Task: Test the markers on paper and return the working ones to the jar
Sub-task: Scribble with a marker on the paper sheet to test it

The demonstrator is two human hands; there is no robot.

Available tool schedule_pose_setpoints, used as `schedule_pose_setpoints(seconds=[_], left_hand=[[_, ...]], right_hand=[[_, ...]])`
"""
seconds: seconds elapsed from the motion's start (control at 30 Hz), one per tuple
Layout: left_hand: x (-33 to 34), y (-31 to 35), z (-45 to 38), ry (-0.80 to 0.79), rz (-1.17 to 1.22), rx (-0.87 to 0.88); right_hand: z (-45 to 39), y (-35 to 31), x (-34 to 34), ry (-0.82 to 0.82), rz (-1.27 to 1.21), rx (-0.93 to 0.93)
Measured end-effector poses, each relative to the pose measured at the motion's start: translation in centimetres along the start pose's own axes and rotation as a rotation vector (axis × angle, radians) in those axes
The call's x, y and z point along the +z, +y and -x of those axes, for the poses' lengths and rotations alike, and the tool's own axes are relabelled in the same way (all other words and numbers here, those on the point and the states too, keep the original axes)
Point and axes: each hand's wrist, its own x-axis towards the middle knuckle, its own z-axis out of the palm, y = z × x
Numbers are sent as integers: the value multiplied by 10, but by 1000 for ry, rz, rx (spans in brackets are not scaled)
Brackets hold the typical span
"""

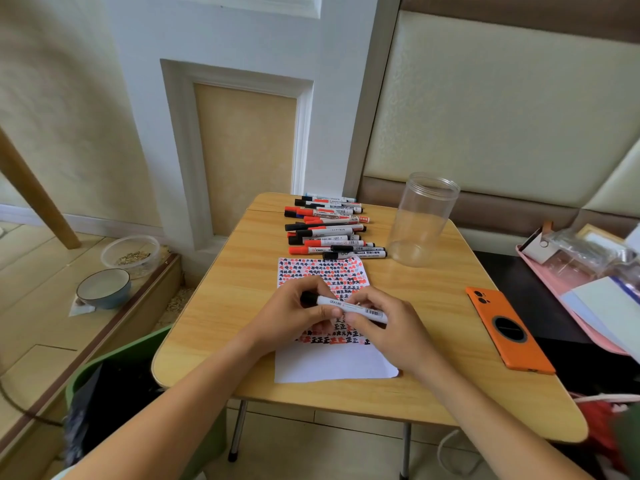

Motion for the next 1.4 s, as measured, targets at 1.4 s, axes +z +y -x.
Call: schedule_pose_setpoints(seconds=[1.4], left_hand=[[-33,-36,-11,-9,-1186,-158]], right_hand=[[-27,43,-54,432,852,314]])
